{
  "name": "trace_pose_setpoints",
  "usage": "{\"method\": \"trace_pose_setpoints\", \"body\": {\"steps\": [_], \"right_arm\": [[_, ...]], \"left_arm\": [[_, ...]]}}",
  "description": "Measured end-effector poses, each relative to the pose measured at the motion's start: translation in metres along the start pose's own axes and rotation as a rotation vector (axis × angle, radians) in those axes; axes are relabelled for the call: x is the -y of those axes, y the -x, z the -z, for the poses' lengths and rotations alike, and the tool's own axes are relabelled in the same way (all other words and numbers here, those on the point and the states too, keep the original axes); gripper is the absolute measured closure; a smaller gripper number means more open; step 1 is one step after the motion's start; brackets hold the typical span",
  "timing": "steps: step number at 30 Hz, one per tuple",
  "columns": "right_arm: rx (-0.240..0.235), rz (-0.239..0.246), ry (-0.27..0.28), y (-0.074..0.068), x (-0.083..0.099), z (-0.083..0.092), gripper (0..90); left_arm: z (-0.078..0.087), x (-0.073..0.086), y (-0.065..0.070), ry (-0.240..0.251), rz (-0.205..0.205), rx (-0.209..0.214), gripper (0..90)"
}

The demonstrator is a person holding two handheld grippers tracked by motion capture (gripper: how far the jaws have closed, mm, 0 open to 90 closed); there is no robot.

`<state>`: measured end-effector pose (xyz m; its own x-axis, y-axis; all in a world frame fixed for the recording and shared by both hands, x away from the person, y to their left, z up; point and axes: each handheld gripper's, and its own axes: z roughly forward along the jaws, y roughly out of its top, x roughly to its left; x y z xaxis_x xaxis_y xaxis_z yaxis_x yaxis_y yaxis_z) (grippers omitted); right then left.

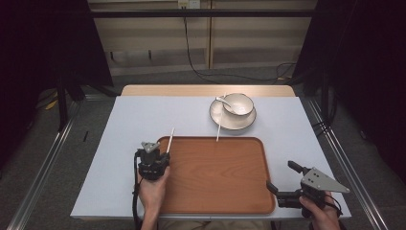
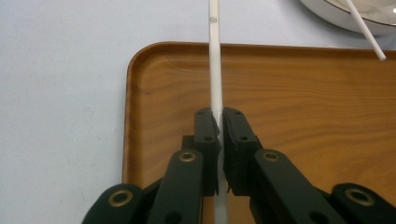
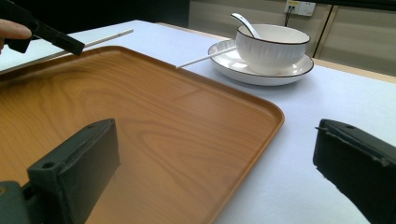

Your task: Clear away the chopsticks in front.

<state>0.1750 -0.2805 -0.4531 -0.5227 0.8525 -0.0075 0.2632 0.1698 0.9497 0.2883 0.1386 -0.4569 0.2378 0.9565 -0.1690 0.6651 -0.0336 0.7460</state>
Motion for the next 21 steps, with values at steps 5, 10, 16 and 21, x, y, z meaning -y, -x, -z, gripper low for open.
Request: {"method": "trace_pose_setpoints", "body": {"steps": [5, 10, 16, 21], "right_arm": [[-0.002, 0.002, -0.002, 0.0, 0.0, 0.0, 0.1], [0.002, 0.001, 0.001, 0.0, 0.0, 0.0, 0.1], [0.0, 0.001, 0.0, 0.0, 0.0, 0.0, 0.1], [-0.004, 0.002, 0.0, 0.0, 0.0, 0.0, 0.1]], "left_arm": [[-0.001, 0.005, 0.001, -0.015, 0.014, -0.022, 85.4], [0.0, 0.011, -0.001, -0.032, 0.021, -0.047, 85.4], [0.0, 0.015, -0.003, -0.043, 0.028, -0.057, 85.3], [-0.001, 0.018, -0.003, -0.058, 0.025, -0.061, 85.2]]}}
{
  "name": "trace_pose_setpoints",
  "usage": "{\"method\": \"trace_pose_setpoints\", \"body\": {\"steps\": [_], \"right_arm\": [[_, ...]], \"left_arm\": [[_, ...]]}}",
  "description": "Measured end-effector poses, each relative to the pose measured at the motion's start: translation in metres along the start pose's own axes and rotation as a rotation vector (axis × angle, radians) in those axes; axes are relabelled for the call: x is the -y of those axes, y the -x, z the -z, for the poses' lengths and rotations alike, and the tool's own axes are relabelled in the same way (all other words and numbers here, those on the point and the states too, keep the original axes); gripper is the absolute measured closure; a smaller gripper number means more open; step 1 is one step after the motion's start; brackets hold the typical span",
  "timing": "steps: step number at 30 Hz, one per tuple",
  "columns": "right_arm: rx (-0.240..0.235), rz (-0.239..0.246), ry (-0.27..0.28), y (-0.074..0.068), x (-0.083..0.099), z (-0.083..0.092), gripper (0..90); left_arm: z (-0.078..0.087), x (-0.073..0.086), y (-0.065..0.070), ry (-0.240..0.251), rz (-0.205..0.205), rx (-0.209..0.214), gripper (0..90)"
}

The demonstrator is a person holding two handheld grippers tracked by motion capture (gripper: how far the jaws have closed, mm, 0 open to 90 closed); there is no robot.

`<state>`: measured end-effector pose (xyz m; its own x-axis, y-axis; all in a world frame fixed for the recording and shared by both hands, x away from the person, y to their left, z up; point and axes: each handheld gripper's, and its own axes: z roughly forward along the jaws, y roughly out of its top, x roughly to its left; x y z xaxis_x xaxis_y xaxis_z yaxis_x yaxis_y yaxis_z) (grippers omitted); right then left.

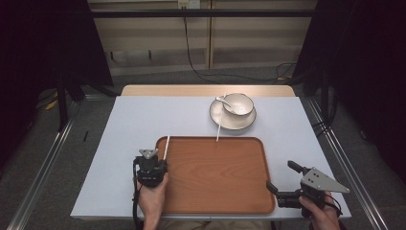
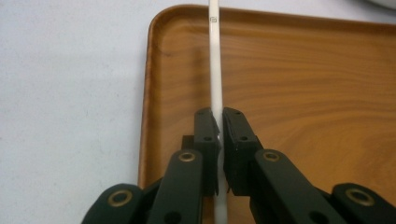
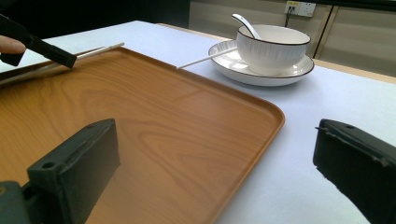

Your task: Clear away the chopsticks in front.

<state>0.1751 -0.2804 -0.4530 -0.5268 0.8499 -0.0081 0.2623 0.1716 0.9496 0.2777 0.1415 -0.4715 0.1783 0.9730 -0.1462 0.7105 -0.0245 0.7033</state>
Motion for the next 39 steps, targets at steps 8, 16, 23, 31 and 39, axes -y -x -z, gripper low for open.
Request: {"method": "trace_pose_setpoints", "body": {"steps": [8, 16, 23, 31, 39], "right_arm": [[0.0, 0.003, 0.001, -0.0009, -0.0001, -0.0009, 0.0], [-0.002, 0.0, 0.0, -0.0004, -0.0003, -0.0001, 0.1], [0.001, -0.005, 0.002, -0.0004, -0.0003, -0.0004, 0.0], [0.002, -0.006, 0.004, -0.0001, -0.0004, -0.0005, 0.0], [0.004, -0.003, 0.005, 0.0002, -0.0006, -0.0003, 0.1]], "left_arm": [[0.0004, 0.0013, 0.0014, -0.006, 0.003, -0.016, 85.0], [0.0008, 0.0032, 0.0019, -0.001, -0.01, -0.018, 84.3], [0.0006, 0.0025, 0.0012, -0.004, -0.018, -0.01, 83.5], [0.0006, 0.0016, -0.0026, -0.001, -0.023, 0.006, 76.2], [0.0038, -0.0001, -0.0027, 0.05, -0.066, 0.011, 65.1]]}}
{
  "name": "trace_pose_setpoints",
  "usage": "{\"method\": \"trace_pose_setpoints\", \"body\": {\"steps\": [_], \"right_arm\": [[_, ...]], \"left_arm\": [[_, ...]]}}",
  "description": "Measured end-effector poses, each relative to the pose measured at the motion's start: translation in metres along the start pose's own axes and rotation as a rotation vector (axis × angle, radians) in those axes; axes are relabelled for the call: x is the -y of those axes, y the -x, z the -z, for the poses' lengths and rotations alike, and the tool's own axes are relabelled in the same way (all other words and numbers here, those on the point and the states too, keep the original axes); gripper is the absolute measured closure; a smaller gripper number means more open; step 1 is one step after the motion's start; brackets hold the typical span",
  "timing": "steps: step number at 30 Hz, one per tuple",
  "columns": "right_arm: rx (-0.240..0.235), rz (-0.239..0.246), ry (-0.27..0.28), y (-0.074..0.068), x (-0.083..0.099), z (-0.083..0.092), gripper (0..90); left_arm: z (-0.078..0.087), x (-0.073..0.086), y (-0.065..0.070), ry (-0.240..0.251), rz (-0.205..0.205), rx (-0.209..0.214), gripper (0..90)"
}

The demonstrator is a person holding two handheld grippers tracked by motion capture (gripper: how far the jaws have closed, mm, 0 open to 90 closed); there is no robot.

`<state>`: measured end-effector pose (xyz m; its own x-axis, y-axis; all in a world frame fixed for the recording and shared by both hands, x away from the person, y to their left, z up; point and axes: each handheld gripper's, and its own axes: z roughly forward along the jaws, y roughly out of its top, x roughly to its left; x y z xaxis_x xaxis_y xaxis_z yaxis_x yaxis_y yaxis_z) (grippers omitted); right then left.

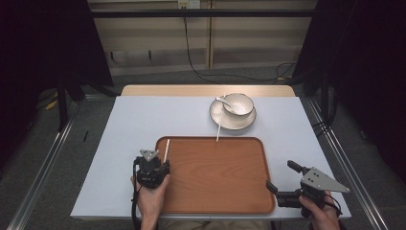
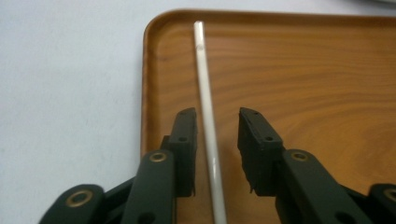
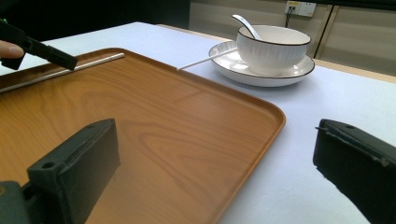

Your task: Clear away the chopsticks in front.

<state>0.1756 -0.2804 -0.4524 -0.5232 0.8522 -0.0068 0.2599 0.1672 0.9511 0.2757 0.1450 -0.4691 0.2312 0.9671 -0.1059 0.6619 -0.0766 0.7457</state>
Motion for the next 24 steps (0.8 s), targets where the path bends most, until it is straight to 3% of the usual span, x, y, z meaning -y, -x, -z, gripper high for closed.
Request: {"method": "trace_pose_setpoints", "body": {"steps": [5, 6, 9, 16, 19, 21, 23, 24], "right_arm": [[0.007, -0.008, 0.001, 0.0, 0.0, 0.0, 0.1], [0.011, -0.01, 0.003, 0.0, 0.0, 0.001, 0.1], [0.01, -0.006, 0.003, 0.0, 0.0, 0.001, 0.1], [0.007, -0.005, 0.004, 0.0, 0.0, 0.0, 0.1], [0.003, -0.005, 0.005, 0.0, 0.0, 0.0, 0.1], [0.003, -0.007, 0.005, 0.0, 0.0, 0.0, 0.1], [0.003, -0.004, 0.006, 0.0, 0.0, 0.0, 0.1], [0.002, -0.004, 0.007, 0.0, 0.0, 0.0, 0.1]], "left_arm": [[0.005, -0.003, 0.0, 0.086, -0.022, 0.026, 56.5], [0.005, -0.003, 0.0, 0.095, -0.019, 0.033, 51.3], [0.005, -0.006, 0.002, 0.117, -0.034, 0.066, 45.6], [-0.001, -0.015, 0.011, 0.146, -0.103, 0.081, 27.3], [-0.006, -0.02, 0.012, 0.162, -0.089, 0.175, 22.1], [-0.009, -0.023, 0.014, 0.161, -0.095, 0.21, 22.4], [-0.013, -0.024, 0.016, 0.198, -0.104, 0.258, 21.0], [-0.016, -0.024, 0.018, 0.203, -0.132, 0.236, 20.0]]}}
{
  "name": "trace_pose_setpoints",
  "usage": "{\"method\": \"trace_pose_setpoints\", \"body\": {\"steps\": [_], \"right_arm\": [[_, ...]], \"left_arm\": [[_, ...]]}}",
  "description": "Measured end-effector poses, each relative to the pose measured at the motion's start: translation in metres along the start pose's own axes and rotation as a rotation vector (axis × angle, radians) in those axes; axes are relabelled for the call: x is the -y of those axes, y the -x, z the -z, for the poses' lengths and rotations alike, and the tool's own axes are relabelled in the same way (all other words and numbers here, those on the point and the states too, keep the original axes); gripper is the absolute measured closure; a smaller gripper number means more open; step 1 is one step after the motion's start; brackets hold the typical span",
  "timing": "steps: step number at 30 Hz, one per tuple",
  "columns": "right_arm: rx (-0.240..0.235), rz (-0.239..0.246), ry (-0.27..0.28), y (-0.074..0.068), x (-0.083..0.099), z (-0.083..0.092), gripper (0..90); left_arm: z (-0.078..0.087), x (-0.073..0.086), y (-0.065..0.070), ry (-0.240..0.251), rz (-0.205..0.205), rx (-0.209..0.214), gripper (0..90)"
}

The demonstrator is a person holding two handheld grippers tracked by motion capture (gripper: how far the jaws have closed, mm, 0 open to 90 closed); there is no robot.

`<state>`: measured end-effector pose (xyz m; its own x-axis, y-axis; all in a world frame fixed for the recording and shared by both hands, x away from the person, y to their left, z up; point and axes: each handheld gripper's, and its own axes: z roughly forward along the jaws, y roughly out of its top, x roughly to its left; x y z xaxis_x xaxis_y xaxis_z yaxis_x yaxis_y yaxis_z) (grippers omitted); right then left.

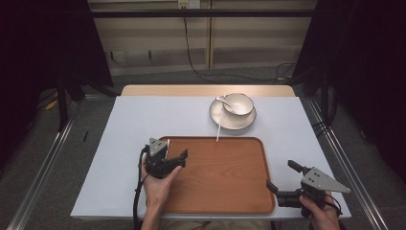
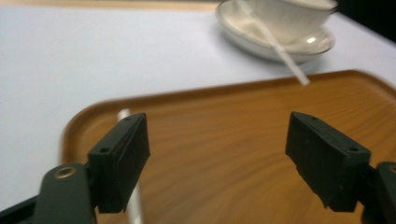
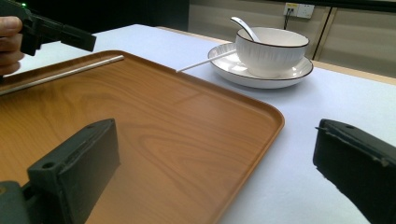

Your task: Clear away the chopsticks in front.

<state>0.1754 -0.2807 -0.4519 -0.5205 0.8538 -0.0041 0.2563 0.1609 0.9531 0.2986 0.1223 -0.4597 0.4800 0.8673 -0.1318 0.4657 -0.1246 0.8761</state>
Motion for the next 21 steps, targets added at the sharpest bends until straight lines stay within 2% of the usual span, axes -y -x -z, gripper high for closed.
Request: {"method": "trace_pose_setpoints", "body": {"steps": [1, 4, 5, 8, 12, 14, 16, 17, 19, 21], "right_arm": [[0.003, -0.002, -0.001, 0.0, 0.0, 0.0, 0.1], [0.001, -0.007, -0.002, 0.0, 0.0, -0.001, 0.1], [-0.002, -0.005, -0.002, 0.0, 0.0, -0.001, 0.1], [-0.002, -0.004, -0.001, 0.0, 0.0, 0.0, 0.1], [0.003, -0.008, -0.003, 0.0, 0.0, 0.0, 0.1], [0.002, -0.005, -0.004, 0.0, 0.0, 0.0, 0.2], [0.005, -0.006, -0.002, 0.0, 0.0, 0.0, 0.1], [0.004, -0.009, -0.004, 0.0, 0.0, 0.0, 0.1], [0.001, -0.009, -0.002, 0.0, 0.0, -0.001, 0.1], [0.003, -0.007, -0.003, 0.0, 0.0, 0.0, 0.1]], "left_arm": [[-0.004, 0.0, 0.002, -0.015, -0.014, -0.012, 20.1], [-0.01, -0.005, 0.006, -0.033, -0.023, 0.028, 16.5], [-0.012, -0.008, 0.008, -0.028, -0.038, 0.028, 14.6], [-0.017, -0.015, 0.011, -0.01, -0.048, 0.048, 12.2], [-0.027, -0.026, 0.016, -0.054, -0.072, 0.061, 12.3], [-0.029, -0.029, 0.021, -0.034, -0.076, 0.062, 9.8], [-0.033, -0.034, 0.022, -0.021, -0.061, 0.108, 8.8], [-0.035, -0.037, 0.022, -0.036, -0.067, 0.105, 9.6], [-0.041, -0.042, 0.025, -0.029, -0.091, 0.088, 11.6], [-0.049, -0.048, 0.027, -0.059, -0.117, 0.075, 17.3]]}}
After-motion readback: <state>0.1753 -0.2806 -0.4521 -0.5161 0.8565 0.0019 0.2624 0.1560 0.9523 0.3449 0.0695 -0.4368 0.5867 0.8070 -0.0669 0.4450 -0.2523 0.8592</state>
